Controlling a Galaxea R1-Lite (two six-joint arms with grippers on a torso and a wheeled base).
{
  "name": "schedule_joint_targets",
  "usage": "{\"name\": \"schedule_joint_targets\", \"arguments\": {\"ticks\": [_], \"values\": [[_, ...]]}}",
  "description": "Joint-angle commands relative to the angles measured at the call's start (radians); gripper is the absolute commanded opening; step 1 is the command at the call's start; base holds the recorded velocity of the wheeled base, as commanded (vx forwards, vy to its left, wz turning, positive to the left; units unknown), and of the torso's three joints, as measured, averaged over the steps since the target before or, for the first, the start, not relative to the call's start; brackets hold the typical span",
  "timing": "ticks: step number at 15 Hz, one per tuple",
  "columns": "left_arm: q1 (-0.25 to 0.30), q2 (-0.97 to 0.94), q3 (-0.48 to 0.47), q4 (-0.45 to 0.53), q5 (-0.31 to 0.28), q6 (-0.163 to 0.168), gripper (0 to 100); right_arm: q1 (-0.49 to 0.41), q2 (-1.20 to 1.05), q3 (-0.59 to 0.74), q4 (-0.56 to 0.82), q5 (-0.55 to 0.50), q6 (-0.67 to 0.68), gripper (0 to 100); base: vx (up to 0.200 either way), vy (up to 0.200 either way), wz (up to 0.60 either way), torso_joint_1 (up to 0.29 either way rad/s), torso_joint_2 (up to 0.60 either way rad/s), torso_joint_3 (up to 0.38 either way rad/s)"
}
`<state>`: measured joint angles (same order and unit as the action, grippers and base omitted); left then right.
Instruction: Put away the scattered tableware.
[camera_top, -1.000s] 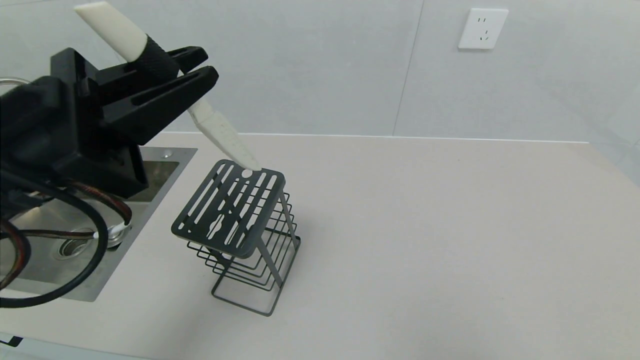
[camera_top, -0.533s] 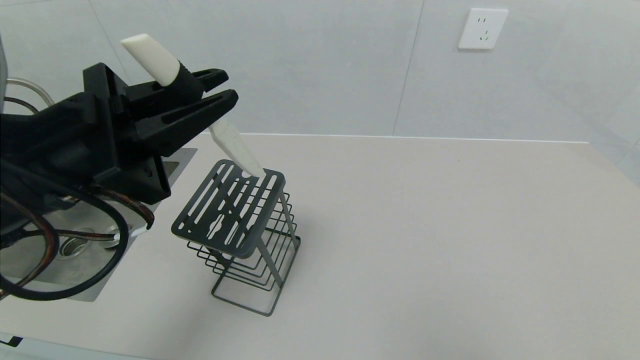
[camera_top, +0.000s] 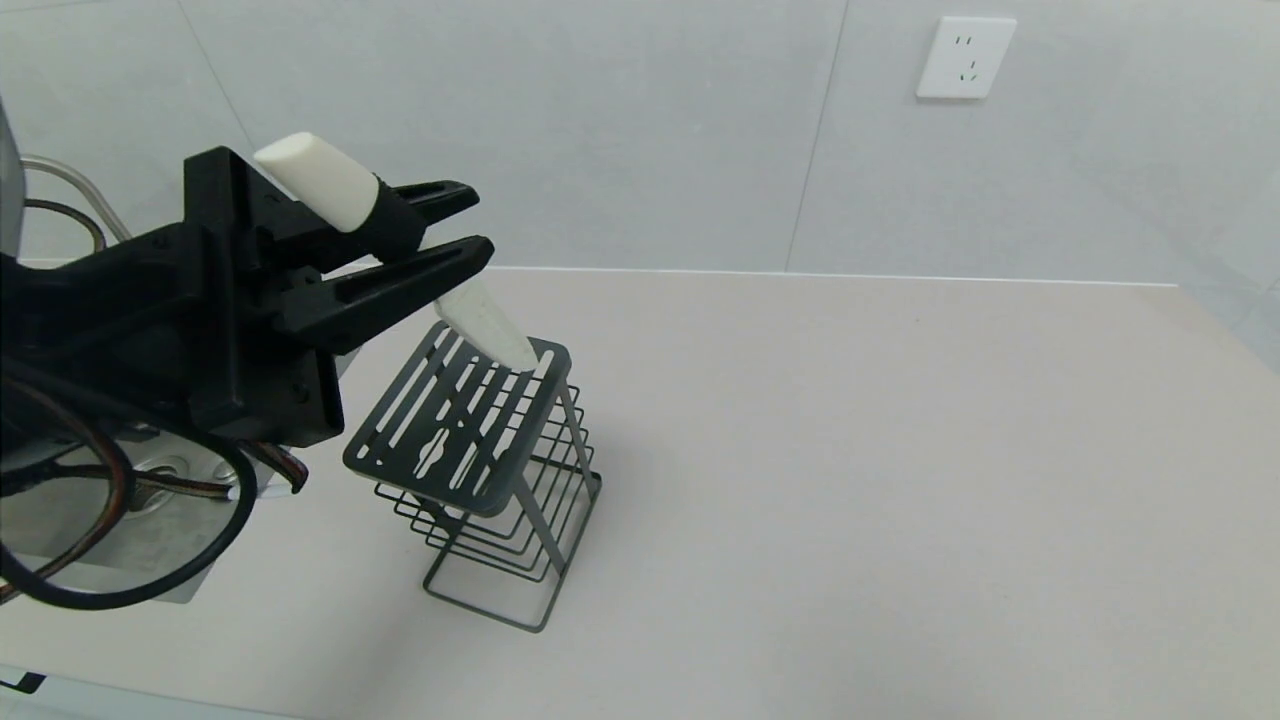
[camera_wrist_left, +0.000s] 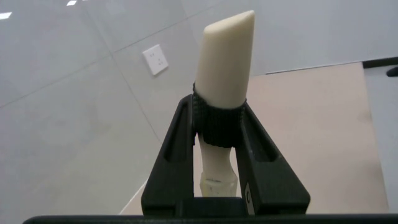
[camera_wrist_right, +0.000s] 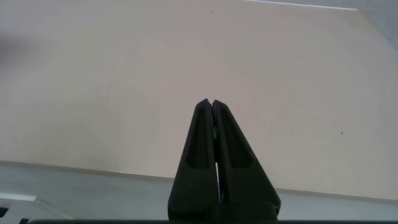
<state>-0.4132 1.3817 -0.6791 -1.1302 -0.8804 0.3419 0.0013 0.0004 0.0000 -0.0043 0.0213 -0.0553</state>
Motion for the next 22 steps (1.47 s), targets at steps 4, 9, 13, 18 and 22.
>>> {"name": "schedule_joint_targets", "arguments": {"ticks": [4, 9, 13, 18, 22], "values": [[0.02, 0.003, 0.012, 0.0, -0.017, 0.0, 0, 0.0, 0.0, 0.0, 0.0, -0.001, 0.002, 0, 0.0, 0.0, 0.0, 0.0, 0.0, 0.0], [0.014, 0.025, 0.021, -0.002, -0.014, 0.002, 0, -0.001, 0.0, 0.0, 0.0, -0.001, 0.002, 0, 0.0, 0.0, 0.0, 0.0, 0.0, 0.0], [0.011, 0.023, 0.032, -0.002, -0.014, 0.002, 0, -0.001, 0.0, 0.0, 0.0, -0.001, 0.002, 0, 0.0, 0.0, 0.0, 0.0, 0.0, 0.0], [0.013, 0.026, 0.055, 0.0, -0.006, 0.002, 0, -0.001, 0.0, 0.0, 0.0, -0.001, 0.002, 0, 0.0, 0.0, 0.0, 0.0, 0.0, 0.0], [0.014, 0.04, 0.059, 0.003, 0.001, 0.0, 0, -0.001, 0.0, 0.0, 0.0, -0.001, 0.002, 0, 0.0, 0.0, 0.0, 0.0, 0.0, 0.0]]}}
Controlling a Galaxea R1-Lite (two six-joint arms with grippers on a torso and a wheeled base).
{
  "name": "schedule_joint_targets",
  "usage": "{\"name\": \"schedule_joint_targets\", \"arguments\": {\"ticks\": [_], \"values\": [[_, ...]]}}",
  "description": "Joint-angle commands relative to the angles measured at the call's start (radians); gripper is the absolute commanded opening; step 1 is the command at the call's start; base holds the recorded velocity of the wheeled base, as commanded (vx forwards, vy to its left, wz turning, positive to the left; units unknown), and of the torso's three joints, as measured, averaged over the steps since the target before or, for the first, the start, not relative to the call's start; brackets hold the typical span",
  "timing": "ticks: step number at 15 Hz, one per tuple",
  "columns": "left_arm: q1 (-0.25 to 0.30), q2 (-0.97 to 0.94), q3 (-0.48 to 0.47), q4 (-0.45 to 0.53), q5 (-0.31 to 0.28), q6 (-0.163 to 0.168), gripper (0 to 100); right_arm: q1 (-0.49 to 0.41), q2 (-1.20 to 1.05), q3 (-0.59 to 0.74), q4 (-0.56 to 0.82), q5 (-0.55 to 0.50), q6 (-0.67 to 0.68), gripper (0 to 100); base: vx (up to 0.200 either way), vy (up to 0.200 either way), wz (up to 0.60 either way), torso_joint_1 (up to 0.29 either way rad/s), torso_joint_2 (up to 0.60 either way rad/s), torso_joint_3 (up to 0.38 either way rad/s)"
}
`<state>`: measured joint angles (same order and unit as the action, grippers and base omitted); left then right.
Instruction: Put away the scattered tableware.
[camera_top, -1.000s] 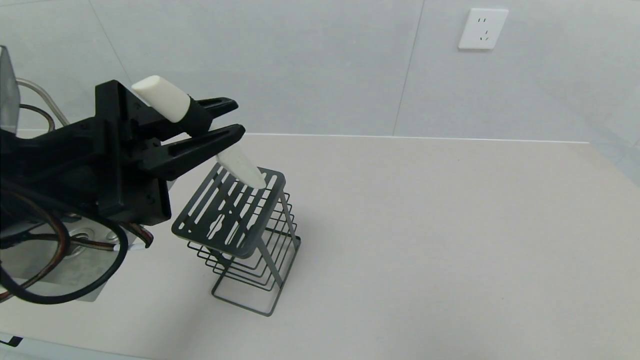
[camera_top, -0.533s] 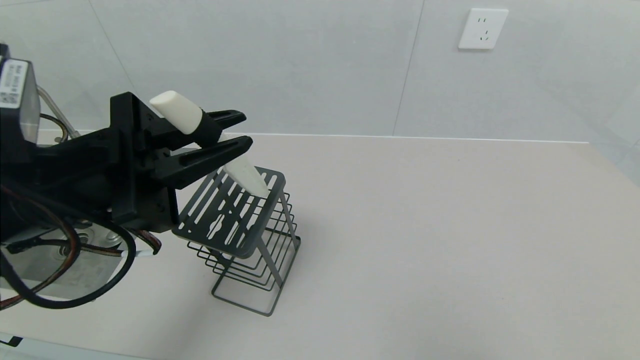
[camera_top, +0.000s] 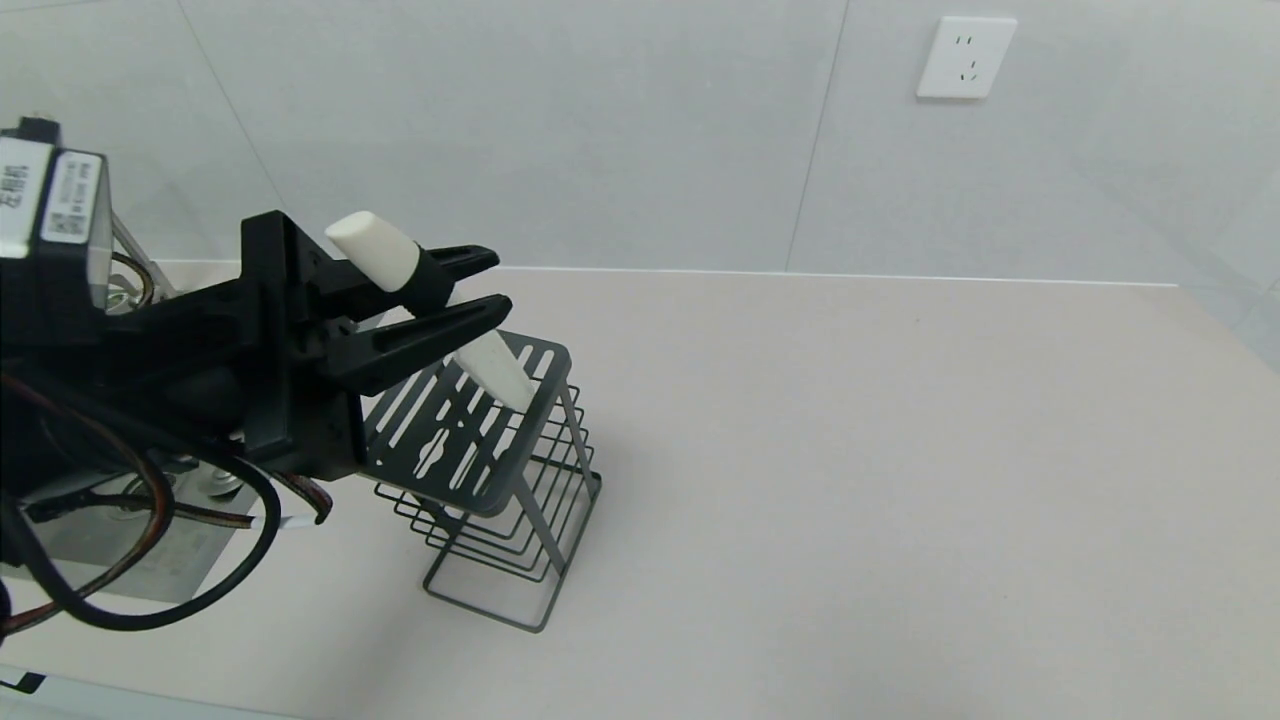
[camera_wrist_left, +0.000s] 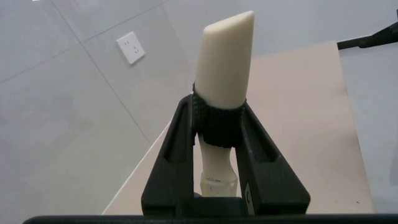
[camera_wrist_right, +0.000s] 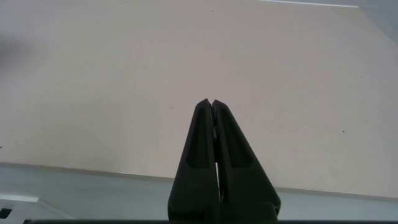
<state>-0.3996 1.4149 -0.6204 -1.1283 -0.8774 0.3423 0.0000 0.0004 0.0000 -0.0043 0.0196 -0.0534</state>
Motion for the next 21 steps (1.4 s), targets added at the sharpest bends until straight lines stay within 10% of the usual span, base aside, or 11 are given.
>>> {"name": "schedule_joint_targets", "arguments": {"ticks": [1, 21], "values": [[0.004, 0.016, 0.002, -0.001, 0.005, 0.0, 0, 0.0, 0.0, 0.0, 0.0, 0.0, -0.002, 0, 0.0, 0.0, 0.0, 0.0, 0.0, 0.0], [0.001, 0.101, 0.039, -0.01, 0.049, 0.012, 0, 0.002, 0.0, 0.0, 0.0, 0.0, 0.0, 0, 0.0, 0.0, 0.0, 0.0, 0.0, 0.0]]}}
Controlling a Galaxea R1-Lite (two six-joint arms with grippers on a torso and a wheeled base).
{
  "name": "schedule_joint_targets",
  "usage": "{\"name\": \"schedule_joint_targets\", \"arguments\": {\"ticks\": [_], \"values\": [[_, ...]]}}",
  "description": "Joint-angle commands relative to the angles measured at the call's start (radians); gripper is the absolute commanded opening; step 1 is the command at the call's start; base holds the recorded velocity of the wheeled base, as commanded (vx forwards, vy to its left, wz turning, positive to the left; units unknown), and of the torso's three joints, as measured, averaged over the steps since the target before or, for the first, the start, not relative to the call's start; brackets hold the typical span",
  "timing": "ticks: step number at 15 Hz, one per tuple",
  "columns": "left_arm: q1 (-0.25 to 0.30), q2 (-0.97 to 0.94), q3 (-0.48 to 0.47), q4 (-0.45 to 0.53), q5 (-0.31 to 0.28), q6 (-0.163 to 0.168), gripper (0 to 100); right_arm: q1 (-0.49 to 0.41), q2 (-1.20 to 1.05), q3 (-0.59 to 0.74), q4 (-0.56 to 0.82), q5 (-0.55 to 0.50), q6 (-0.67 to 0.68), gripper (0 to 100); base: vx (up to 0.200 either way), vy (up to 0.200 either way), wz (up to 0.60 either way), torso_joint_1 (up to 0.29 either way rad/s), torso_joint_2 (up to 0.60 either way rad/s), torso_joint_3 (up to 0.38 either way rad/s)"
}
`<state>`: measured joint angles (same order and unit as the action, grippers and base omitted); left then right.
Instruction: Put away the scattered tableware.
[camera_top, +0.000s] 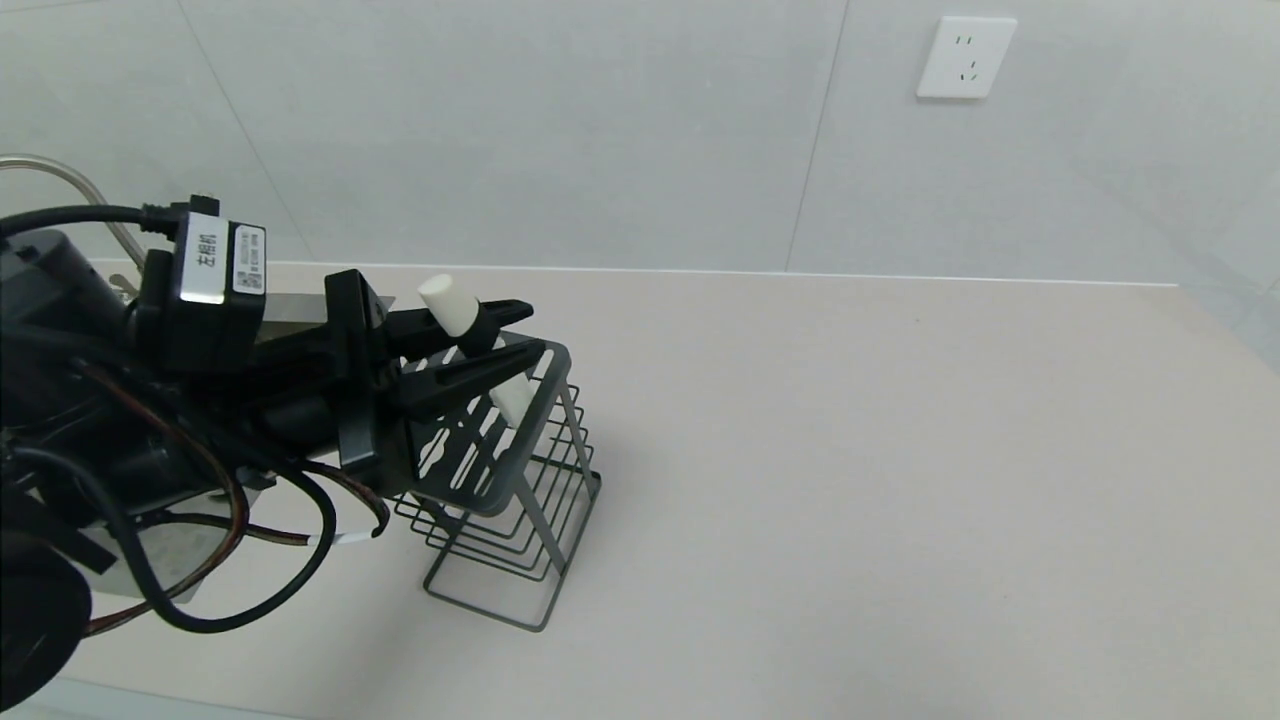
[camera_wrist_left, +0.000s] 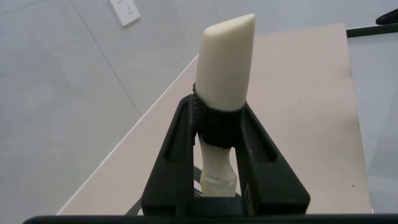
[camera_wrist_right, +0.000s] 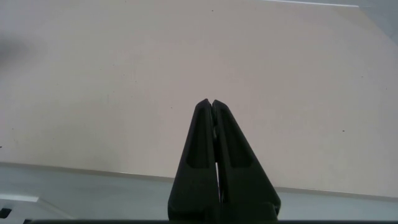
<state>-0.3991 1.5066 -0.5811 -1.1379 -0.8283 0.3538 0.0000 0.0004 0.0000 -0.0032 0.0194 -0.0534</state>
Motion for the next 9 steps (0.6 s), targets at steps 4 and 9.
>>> {"name": "schedule_joint_targets", "arguments": {"ticks": [4, 9], "values": [[0.002, 0.017, 0.035, -0.003, 0.023, 0.002, 0, 0.0, 0.0, 0.0, 0.0, 0.001, 0.0, 0, 0.0, 0.0, 0.0, 0.0, 0.0, 0.0], [0.002, 0.024, 0.052, -0.003, 0.023, 0.004, 0, 0.0, 0.0, 0.0, 0.0, 0.001, 0.0, 0, 0.0, 0.0, 0.0, 0.0, 0.0, 0.0]]}}
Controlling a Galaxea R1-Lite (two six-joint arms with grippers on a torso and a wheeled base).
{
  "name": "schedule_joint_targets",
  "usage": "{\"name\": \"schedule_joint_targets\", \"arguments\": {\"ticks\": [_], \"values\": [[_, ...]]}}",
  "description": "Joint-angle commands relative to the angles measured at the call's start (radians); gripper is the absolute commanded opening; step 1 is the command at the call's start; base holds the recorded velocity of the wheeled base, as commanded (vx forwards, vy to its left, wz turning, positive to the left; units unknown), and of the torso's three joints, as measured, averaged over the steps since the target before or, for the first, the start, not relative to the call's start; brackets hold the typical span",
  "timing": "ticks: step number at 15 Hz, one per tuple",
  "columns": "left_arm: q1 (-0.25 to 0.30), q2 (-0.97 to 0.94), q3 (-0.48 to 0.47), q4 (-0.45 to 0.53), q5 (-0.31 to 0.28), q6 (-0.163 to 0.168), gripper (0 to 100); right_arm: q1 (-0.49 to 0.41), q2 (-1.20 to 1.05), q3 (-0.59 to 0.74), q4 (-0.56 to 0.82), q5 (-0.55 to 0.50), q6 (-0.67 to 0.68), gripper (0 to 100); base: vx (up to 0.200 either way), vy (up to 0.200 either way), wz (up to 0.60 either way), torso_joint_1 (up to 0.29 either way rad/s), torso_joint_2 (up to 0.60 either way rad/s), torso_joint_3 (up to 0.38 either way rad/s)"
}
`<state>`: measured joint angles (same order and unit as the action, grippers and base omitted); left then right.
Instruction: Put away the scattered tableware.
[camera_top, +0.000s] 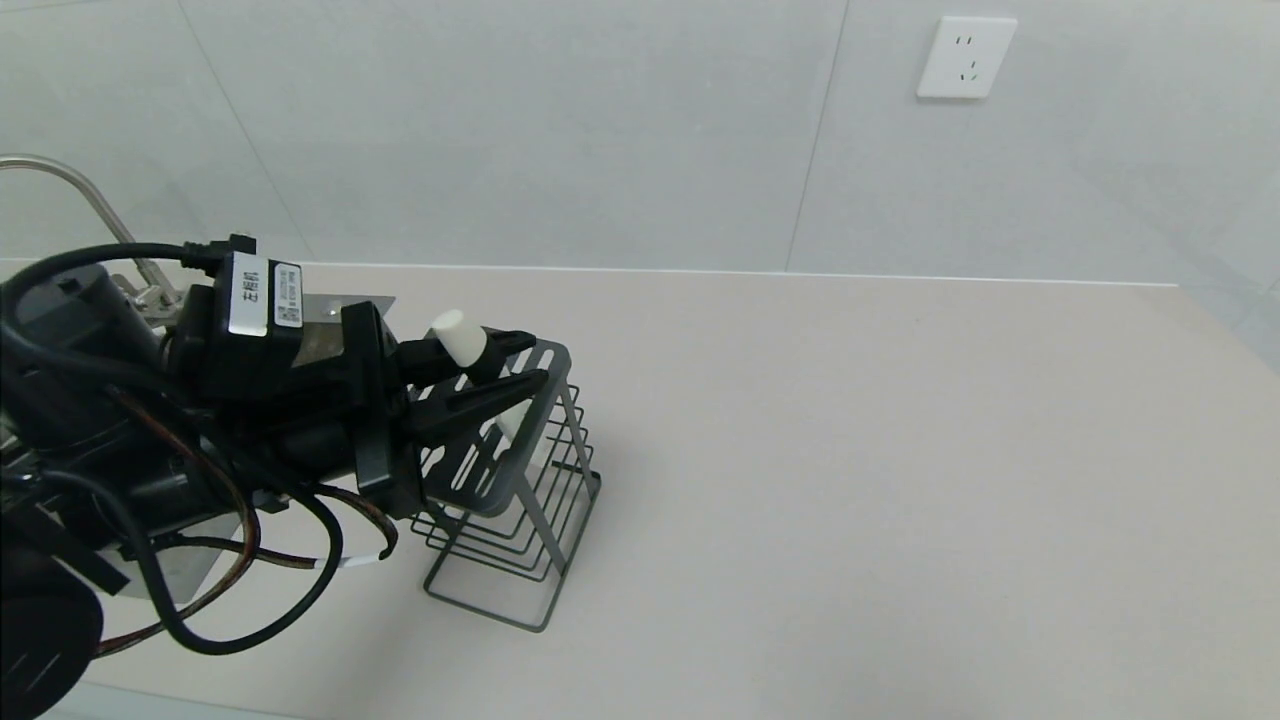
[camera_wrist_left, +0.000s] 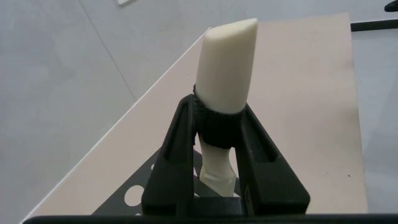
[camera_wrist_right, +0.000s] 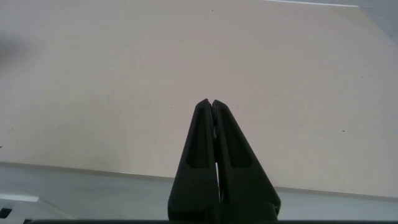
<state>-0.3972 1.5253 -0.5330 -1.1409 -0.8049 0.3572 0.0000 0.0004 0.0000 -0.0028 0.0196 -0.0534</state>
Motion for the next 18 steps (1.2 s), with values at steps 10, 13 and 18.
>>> {"name": "schedule_joint_targets", "arguments": {"ticks": [10, 13, 18], "values": [[0.0, 0.022, 0.024, -0.003, 0.0, 0.0, 0, 0.0, 0.0, 0.0, 0.0, 0.0, 0.0, 0, 0.0, 0.0, 0.0, 0.0, 0.0, 0.0], [0.0, 0.024, 0.034, -0.002, 0.0, 0.0, 0, 0.0, 0.0, 0.0, 0.0, 0.0, 0.0, 0, 0.0, 0.0, 0.0, 0.0, 0.0, 0.0], [-0.002, 0.021, 0.059, -0.003, 0.0, 0.0, 100, 0.0, 0.0, 0.0, 0.0, 0.0, 0.0, 0, 0.0, 0.0, 0.0, 0.0, 0.0, 0.0]]}}
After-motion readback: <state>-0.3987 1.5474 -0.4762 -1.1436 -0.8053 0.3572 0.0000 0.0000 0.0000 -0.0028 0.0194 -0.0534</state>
